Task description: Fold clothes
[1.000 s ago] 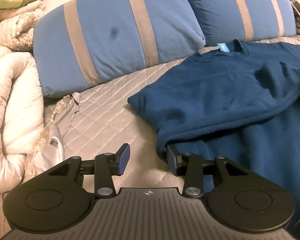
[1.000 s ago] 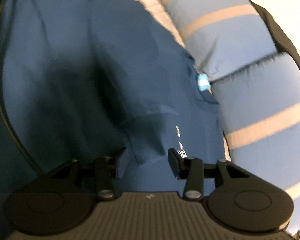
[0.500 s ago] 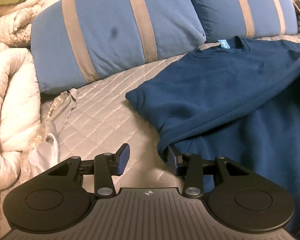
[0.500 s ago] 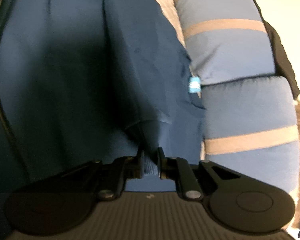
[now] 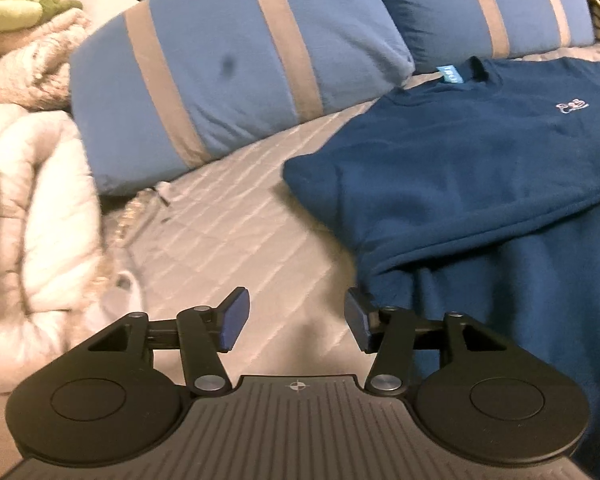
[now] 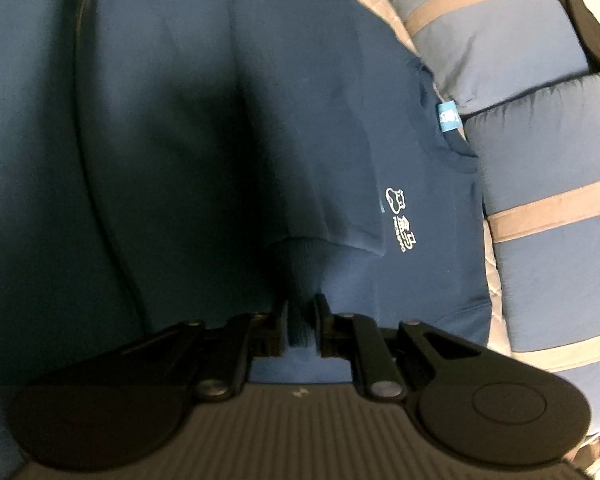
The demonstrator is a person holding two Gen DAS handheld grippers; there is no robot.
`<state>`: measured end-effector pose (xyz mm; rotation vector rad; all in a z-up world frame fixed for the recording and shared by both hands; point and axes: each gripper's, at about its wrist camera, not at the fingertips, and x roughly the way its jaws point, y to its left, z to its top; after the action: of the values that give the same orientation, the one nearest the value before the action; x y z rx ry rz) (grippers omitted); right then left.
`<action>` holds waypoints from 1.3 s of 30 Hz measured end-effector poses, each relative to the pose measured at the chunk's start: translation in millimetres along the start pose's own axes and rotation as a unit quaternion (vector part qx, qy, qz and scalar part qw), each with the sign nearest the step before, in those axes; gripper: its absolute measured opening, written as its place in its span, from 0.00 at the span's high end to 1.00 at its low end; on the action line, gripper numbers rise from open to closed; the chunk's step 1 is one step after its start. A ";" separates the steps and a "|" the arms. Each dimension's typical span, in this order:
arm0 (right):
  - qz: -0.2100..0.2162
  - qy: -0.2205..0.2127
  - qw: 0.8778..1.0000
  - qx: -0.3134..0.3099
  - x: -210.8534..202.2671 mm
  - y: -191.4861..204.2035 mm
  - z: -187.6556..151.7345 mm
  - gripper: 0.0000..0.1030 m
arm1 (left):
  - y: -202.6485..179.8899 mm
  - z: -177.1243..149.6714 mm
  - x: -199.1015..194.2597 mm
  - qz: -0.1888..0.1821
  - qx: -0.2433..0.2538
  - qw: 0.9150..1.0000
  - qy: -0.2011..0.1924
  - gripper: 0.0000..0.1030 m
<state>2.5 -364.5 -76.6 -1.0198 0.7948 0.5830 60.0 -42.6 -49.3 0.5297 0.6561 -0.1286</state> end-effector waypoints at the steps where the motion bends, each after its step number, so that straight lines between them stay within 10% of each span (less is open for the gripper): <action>1: 0.005 -0.003 1.000 0.009 -1.3 0.0 -1.7 0.57 | 3.4 -0.5 -4.2 0.002 -0.001 1.000 -0.001 0.49; 6: -0.021 -0.035 0.996 0.078 -14.4 -19.6 -17.1 0.12 | 28.9 6.7 -32.6 -0.007 -0.025 1.000 -0.009 0.42; 10: -0.059 -0.058 0.982 0.169 -34.1 -51.2 -37.8 0.03 | 49.9 30.8 -58.3 -0.014 -0.035 0.999 -0.019 0.35; 18: -0.157 -0.107 0.926 0.327 -72.9 -130.0 -83.5 0.01 | 58.8 121.4 -132.9 -0.032 -0.060 0.990 -0.125 0.26; 26: -0.258 -0.152 0.831 0.468 -144.5 -189.9 -152.1 0.00 | 22.8 208.8 -194.5 -0.049 -0.004 0.969 -0.241 0.21; 39: -0.317 -0.165 0.754 0.551 -209.8 -188.3 -247.7 0.00 | 7.7 282.2 -263.9 -0.047 0.036 0.934 -0.352 0.20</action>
<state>-55.7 -681.2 116.1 -0.0122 0.3008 -0.3277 8.1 -192.4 303.1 0.4796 -0.0273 -0.4123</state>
